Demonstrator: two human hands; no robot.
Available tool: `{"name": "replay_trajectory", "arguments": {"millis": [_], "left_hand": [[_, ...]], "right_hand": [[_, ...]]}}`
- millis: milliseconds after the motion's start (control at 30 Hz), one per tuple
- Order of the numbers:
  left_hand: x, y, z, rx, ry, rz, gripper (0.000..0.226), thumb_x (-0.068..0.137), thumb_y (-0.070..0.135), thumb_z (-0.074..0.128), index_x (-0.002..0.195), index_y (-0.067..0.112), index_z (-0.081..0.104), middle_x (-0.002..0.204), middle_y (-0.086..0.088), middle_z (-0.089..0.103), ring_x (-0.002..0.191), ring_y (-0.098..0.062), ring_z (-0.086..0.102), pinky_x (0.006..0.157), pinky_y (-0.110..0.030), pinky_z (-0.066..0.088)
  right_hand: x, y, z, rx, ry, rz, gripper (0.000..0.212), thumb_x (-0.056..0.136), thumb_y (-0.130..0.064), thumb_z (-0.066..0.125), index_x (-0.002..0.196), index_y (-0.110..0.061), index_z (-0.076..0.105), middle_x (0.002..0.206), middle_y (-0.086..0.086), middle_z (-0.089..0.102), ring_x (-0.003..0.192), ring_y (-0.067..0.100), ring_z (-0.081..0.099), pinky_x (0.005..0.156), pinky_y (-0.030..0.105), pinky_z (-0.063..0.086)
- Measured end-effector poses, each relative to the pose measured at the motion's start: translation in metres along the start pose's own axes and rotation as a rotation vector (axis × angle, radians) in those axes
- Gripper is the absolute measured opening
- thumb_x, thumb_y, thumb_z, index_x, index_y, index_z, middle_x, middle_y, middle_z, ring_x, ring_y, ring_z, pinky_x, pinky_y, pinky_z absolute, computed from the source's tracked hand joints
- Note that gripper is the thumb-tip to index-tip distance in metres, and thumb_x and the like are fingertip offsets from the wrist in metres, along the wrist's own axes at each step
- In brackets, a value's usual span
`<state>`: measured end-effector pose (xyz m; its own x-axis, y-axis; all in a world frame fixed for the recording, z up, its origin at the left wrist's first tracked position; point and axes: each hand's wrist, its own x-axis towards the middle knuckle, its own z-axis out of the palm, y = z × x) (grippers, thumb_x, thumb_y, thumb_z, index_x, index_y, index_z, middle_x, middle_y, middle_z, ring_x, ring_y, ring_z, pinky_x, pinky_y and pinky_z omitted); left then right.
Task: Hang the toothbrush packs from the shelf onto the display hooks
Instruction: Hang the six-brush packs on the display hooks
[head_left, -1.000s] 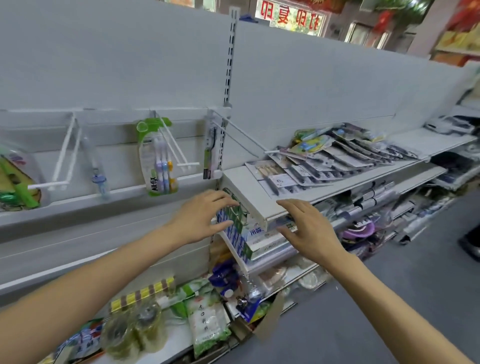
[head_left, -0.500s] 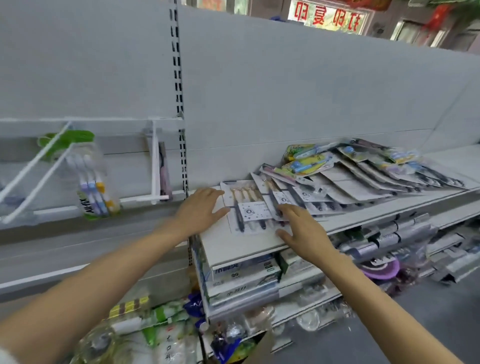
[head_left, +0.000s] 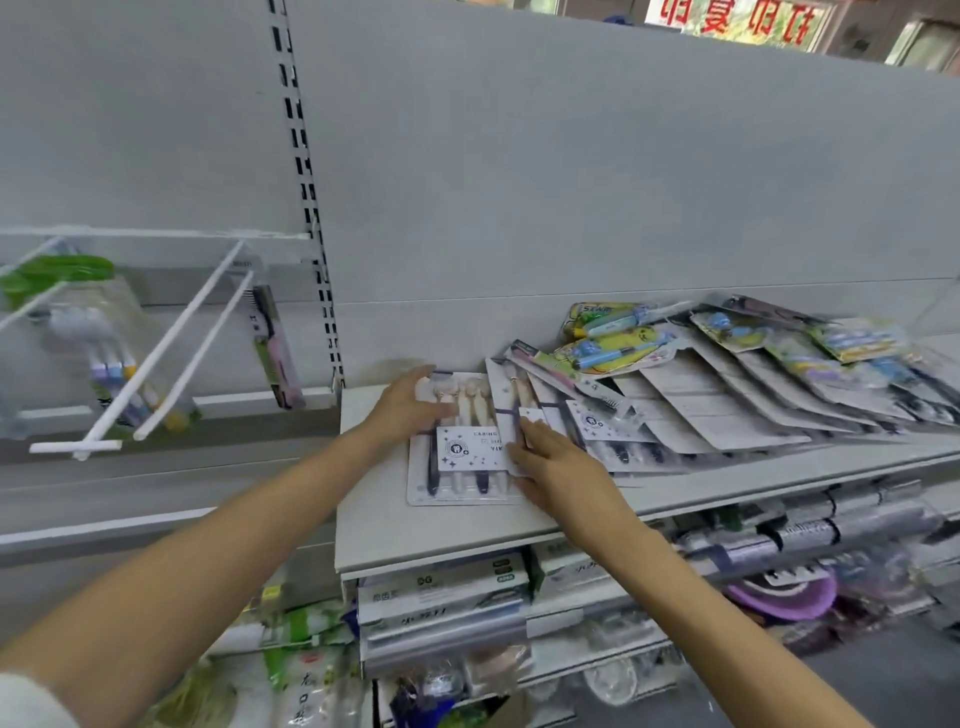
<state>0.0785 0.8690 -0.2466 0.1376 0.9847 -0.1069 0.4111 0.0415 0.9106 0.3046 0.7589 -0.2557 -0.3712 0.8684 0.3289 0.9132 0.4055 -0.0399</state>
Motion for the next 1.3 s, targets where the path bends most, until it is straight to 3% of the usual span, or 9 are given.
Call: {"name": "replay_trajectory", "arguments": {"millis": [133,233,400,533,700,933,1100,1200,1300], "left_hand": [[-0.011,0.014,-0.002,-0.579,0.119,-0.078,0.085,0.078,-0.018,0.067,0.151,0.01,0.031,0.141,-0.009,0.053,0.116,-0.025,0.057,0.081,-0.032,0.052],[-0.021,0.021,-0.003,-0.793,0.084,-0.2,0.077,0.08,-0.017,0.065,0.149,0.002,0.034,0.111,-0.014,0.067,0.113,-0.039,0.062,0.087,-0.045,0.055],[-0.055,0.043,-0.001,-0.598,-0.127,-0.191,0.02,0.091,0.007,0.064,0.109,0.012,0.069,0.09,-0.01,0.075,0.073,-0.024,0.072,0.061,-0.032,0.059],[-0.064,0.045,-0.011,-0.591,-0.032,-0.117,0.027,0.091,0.01,0.066,0.117,0.017,0.064,0.095,-0.011,0.076,0.073,-0.024,0.073,0.058,-0.033,0.057],[-0.084,0.034,-0.03,-0.517,0.092,-0.056,0.034,0.081,0.017,0.079,0.113,0.021,0.067,0.098,-0.004,0.077,0.088,-0.025,0.074,0.07,-0.036,0.059],[-0.124,0.016,-0.065,-0.547,0.142,-0.004,0.038,0.08,0.007,0.078,0.115,0.015,0.067,0.104,-0.003,0.077,0.093,-0.023,0.074,0.078,-0.036,0.059],[-0.158,-0.002,-0.086,-0.49,0.121,0.046,0.044,0.078,0.001,0.076,0.12,0.012,0.064,0.109,-0.005,0.075,0.099,-0.025,0.072,0.084,-0.038,0.057],[-0.178,-0.014,-0.096,-0.443,0.134,0.058,0.043,0.079,0.0,0.076,0.116,0.018,0.065,0.105,0.0,0.077,0.095,-0.018,0.073,0.078,-0.031,0.057],[-0.195,-0.028,-0.105,-0.441,0.171,0.051,0.044,0.079,0.0,0.076,0.117,0.018,0.063,0.106,0.0,0.076,0.095,-0.015,0.073,0.079,-0.029,0.058]], "right_hand": [[-0.001,0.001,-0.005,0.034,0.092,-0.054,0.041,0.07,-0.009,0.087,0.109,-0.009,0.074,0.128,0.02,0.065,0.113,0.038,0.066,0.065,0.05,0.062],[0.001,-0.004,-0.014,0.11,0.18,-0.079,0.037,0.075,-0.007,0.084,0.11,-0.005,0.074,0.125,0.022,0.067,0.109,0.039,0.068,0.069,0.048,0.063],[0.008,-0.036,-0.024,0.2,0.23,-0.171,0.037,0.093,-0.026,0.05,0.116,-0.007,0.072,0.13,0.019,0.065,0.113,0.034,0.067,0.079,0.042,0.062],[0.005,-0.042,-0.031,0.414,0.227,-0.149,0.038,0.096,-0.025,0.056,0.129,-0.008,0.065,0.141,0.011,0.058,0.13,0.023,0.054,0.106,0.032,0.046],[0.007,-0.053,-0.042,0.443,0.129,-0.264,0.045,0.094,-0.043,0.059,0.129,-0.015,0.065,0.143,0.002,0.057,0.133,0.013,0.051,0.113,0.023,0.037],[0.022,-0.068,-0.035,0.621,0.092,0.155,0.062,0.095,-0.049,0.057,0.147,-0.019,0.042,0.152,0.0,0.043,0.141,0.015,0.036,0.118,0.032,0.028],[0.036,-0.068,-0.02,0.764,-0.055,0.4,0.084,0.087,-0.065,0.057,0.151,-0.017,0.03,0.15,0.001,0.045,0.139,0.022,0.042,0.112,0.036,0.038],[0.037,-0.082,-0.026,0.909,-0.089,0.452,0.073,0.088,-0.046,0.07,0.146,-0.017,0.036,0.126,-0.003,0.056,0.123,0.021,0.056,0.094,0.027,0.047],[0.038,-0.095,-0.029,1.03,-0.069,0.493,0.065,0.079,-0.036,0.082,0.132,-0.019,0.05,0.113,-0.008,0.064,0.106,0.019,0.065,0.09,0.038,0.055]]}}
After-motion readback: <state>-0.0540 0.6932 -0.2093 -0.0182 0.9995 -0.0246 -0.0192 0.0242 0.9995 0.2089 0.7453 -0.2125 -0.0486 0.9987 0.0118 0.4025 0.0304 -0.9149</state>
